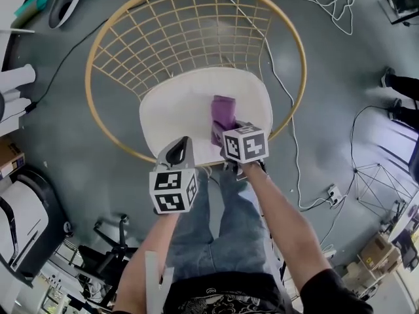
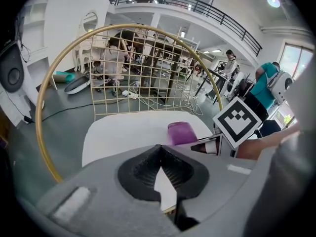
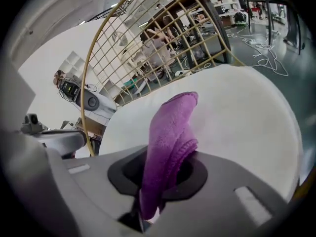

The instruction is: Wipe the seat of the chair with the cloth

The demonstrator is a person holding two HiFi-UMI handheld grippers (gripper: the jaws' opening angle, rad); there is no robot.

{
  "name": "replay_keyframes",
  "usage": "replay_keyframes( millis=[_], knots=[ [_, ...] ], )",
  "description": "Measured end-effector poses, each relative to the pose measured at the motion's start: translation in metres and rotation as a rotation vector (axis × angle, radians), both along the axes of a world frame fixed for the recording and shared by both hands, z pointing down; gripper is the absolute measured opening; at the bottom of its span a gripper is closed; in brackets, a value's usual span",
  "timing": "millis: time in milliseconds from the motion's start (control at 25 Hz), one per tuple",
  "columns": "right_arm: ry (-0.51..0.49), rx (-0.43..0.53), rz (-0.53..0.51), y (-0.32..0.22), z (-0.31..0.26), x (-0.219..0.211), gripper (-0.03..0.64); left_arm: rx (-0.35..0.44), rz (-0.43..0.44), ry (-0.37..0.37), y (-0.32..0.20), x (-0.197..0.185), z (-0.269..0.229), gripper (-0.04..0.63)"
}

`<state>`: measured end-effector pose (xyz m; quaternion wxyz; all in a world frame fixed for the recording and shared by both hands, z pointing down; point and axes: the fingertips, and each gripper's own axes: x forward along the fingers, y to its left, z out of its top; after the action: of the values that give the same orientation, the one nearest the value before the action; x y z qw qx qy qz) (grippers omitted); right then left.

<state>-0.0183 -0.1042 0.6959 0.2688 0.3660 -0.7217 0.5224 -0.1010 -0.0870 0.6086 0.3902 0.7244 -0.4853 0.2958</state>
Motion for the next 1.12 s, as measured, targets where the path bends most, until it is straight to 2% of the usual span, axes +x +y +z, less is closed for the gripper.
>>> replay_keyframes(
  millis=[160,400,640,880,1120],
  knots=[
    [0.009,-0.006,0.057,-0.004,-0.003,0.052,0.061,0.001,0.024,-0.004,-0.004,0.039,-0.001,0.002],
    [0.045,-0.013,0.122,-0.003,-0.017,0.09,0.061,0.01,0.052,-0.005,-0.003,0.058,-0.013,0.002],
    [0.027,-0.034,0.21,-0.006,-0.012,0.104,0.061,0.007,0.067,-0.01,-0.008,0.057,-0.005,0.002],
    [0.072,-0.036,0.297,0.001,-0.017,0.127,0.061,0.012,0.067,-0.022,-0.006,0.06,-0.008,0.002],
    [0.107,-0.03,0.296,0.005,-0.017,0.139,0.061,0.008,0.041,-0.036,0.002,0.044,-0.009,0.002]
  ],
)
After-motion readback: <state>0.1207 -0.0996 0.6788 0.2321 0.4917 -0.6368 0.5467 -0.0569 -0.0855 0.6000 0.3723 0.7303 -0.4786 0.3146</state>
